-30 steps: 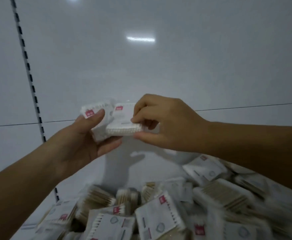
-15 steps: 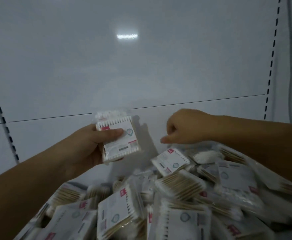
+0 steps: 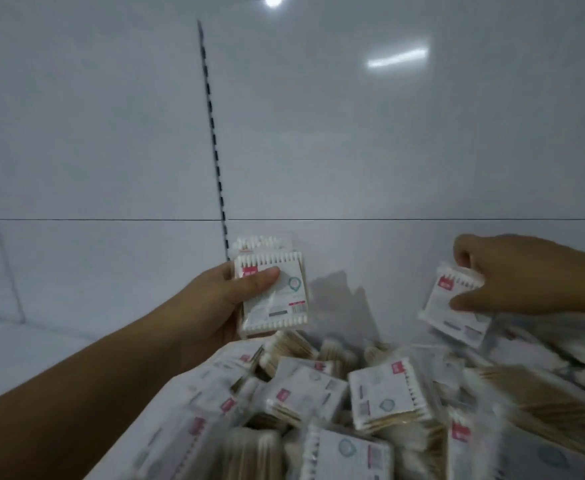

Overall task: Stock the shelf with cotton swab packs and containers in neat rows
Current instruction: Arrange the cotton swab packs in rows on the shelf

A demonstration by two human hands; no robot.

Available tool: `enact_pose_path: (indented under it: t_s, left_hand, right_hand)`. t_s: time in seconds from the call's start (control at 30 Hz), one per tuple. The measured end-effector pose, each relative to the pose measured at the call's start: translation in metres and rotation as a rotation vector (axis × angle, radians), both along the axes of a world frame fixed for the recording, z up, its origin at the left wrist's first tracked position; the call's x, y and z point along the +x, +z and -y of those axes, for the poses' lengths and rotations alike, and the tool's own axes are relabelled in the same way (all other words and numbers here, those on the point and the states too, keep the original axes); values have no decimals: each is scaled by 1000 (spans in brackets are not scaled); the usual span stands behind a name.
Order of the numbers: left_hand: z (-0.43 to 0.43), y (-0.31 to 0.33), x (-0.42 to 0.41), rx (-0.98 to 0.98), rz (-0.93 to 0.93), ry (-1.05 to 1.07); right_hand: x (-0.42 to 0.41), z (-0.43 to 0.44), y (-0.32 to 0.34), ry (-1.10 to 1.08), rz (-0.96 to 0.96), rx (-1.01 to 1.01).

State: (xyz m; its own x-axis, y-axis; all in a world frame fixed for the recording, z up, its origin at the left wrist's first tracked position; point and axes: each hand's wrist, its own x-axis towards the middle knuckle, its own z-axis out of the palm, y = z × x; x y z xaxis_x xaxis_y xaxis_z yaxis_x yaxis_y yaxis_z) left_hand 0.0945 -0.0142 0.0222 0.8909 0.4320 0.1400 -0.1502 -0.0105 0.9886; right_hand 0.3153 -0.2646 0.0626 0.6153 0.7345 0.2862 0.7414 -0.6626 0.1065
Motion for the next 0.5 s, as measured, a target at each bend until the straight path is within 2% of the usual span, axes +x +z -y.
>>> enact_pose_path:
  t_s: [0.03,0.1,0.17,0.3,0.4,0.5]
  left_hand:
    - [-8,-1,-16,9,9,45]
    - [-27,-3,-53,30,24,124]
    - [-48,-9,-94,36,48,182]
    - [-90,-31,-184,-7,123,308]
    - [-125,-50,-257,1,151,388]
    - [-164,-64,-331,-24,168,438]
  right_hand:
    - [-13,-9,9,81,-86,133]
    - [-51,-36,26,324,-381,389]
    - [-103,-74,37,555,-569,477]
    - [-223,-179,28,844,-629,410]
    - [-311,-267,2,901,-681,351]
    - [-391,-345,-26,928,-743,433]
